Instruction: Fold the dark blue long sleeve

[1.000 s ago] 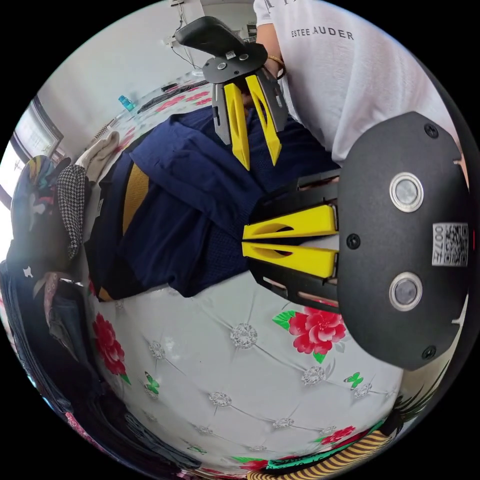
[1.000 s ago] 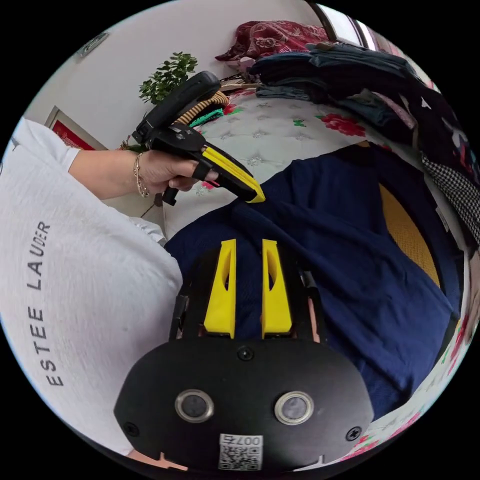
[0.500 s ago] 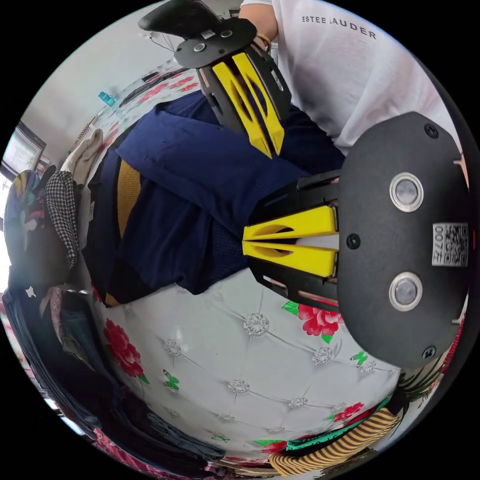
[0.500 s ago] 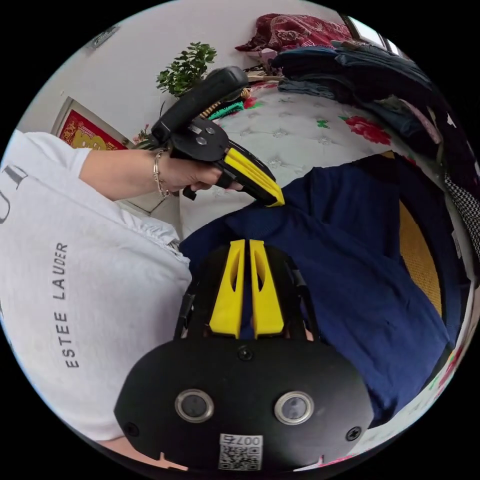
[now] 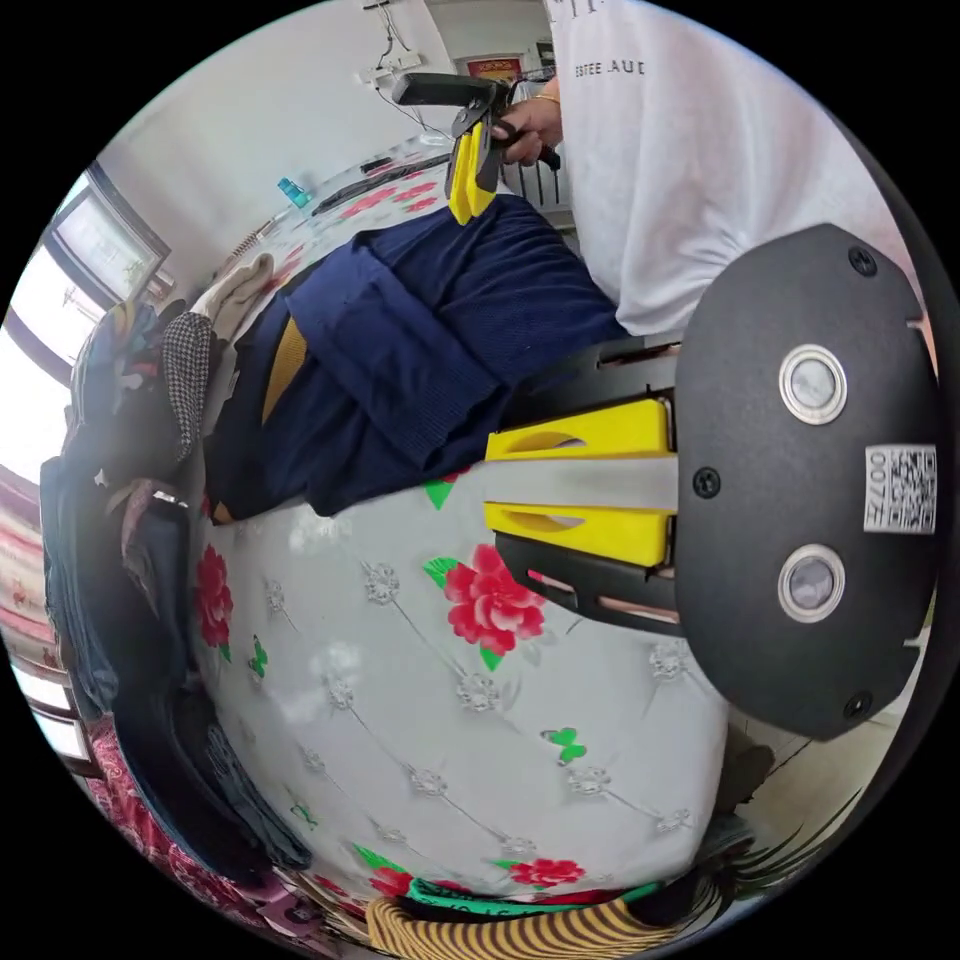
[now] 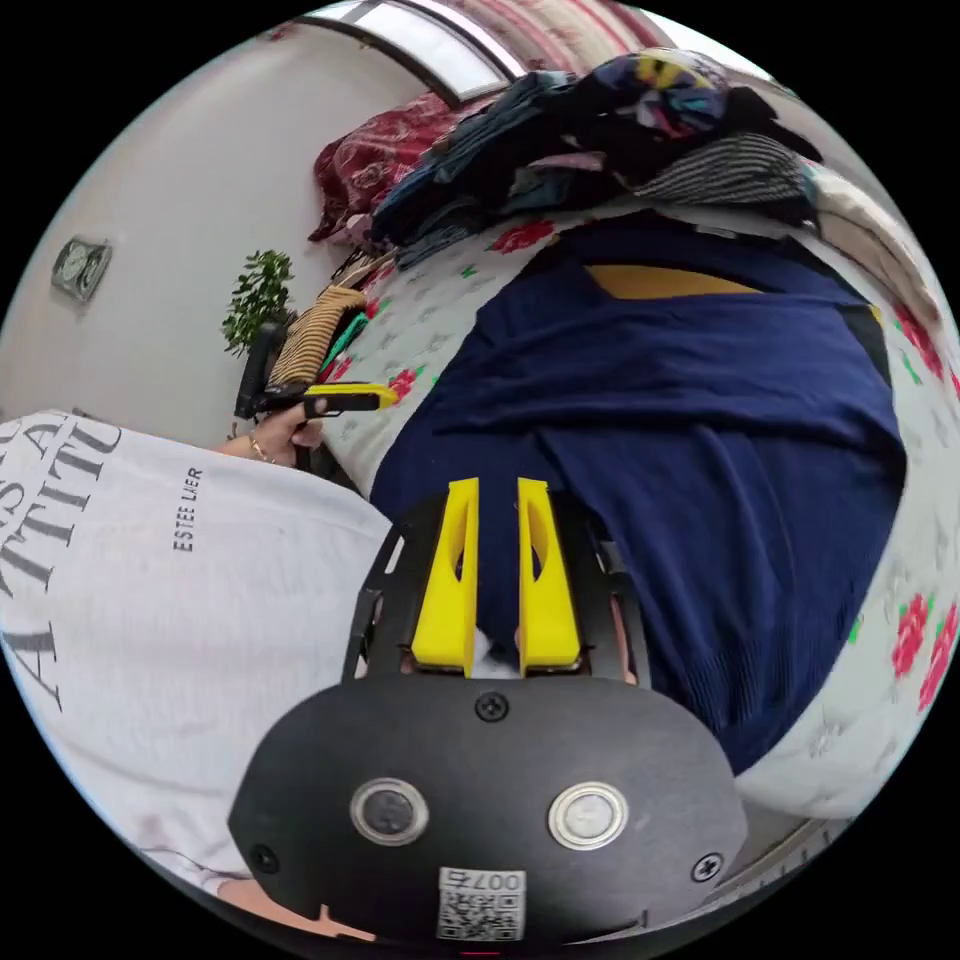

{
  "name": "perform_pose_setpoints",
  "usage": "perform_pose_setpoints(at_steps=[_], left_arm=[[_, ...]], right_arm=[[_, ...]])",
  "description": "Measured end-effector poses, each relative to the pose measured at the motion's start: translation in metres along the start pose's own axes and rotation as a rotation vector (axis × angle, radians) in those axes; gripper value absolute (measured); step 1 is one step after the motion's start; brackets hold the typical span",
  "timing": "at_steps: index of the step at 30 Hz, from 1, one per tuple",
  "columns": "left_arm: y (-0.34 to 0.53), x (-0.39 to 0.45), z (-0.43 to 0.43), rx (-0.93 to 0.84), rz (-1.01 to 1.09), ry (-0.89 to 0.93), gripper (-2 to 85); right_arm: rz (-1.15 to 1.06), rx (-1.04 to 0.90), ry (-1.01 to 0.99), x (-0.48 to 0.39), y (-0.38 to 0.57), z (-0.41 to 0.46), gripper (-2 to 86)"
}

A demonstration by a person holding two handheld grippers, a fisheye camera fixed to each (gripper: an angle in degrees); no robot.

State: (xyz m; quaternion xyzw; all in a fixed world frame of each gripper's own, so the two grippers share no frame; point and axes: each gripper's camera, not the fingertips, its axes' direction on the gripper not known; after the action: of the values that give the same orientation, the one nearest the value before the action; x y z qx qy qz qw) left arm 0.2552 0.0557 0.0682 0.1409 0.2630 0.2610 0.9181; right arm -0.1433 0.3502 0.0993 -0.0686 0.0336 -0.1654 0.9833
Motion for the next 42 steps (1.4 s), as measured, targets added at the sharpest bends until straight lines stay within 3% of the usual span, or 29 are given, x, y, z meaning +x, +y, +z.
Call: perform_pose_setpoints(at_steps=[5,11,17,21,22,27,32,34,36,40,42], left_arm=[[0.07,0.012,-0.012,-0.068,-0.108,0.009,9.1],[0.107,0.049,0.015,-0.213,-0.102,0.015,11.7],[0.097,0.088,0.078,-0.356,-0.011,-0.052,11.6],[0.094,0.091,0.093,-0.398,-0.058,-0.239,0.7],[0.094,0.089,0.089,-0.394,-0.042,-0.197,0.0],[0.1,0.069,0.045,-0.302,-0.01,0.049,-0.8],[0.1,0.039,-0.022,-0.148,-0.02,0.366,-0.8],[0.087,0.017,-0.063,0.028,-0.04,0.567,-0.8],[0.069,-0.005,-0.083,0.163,-0.099,0.654,-0.6],[0.013,-0.046,-0.076,0.315,-0.328,0.589,0.9],[-0.003,-0.05,-0.063,0.326,-0.416,0.537,4.3]], right_arm=[[0.364,0.047,0.154,0.097,0.124,-0.088,6.5],[0.536,-0.031,0.083,0.162,0.198,-0.088,8.5],[0.465,-0.188,-0.002,0.191,0.191,-0.041,8.4],[0.397,-0.27,0.005,0.196,0.176,-0.03,5.5],[0.355,-0.299,0.054,0.195,0.176,-0.03,3.7],[0.269,-0.188,-0.032,0.197,0.189,-0.07,0.3],[0.252,-0.008,-0.321,0.214,0.193,-0.136,-0.1],[0.255,0.121,-0.439,0.225,0.187,-0.166,-0.1],[0.278,0.262,-0.526,0.24,0.174,-0.191,-0.1],[0.452,0.558,-0.5,0.281,0.13,-0.214,0.5],[0.507,0.569,-0.473,0.289,0.111,-0.21,1.5]])
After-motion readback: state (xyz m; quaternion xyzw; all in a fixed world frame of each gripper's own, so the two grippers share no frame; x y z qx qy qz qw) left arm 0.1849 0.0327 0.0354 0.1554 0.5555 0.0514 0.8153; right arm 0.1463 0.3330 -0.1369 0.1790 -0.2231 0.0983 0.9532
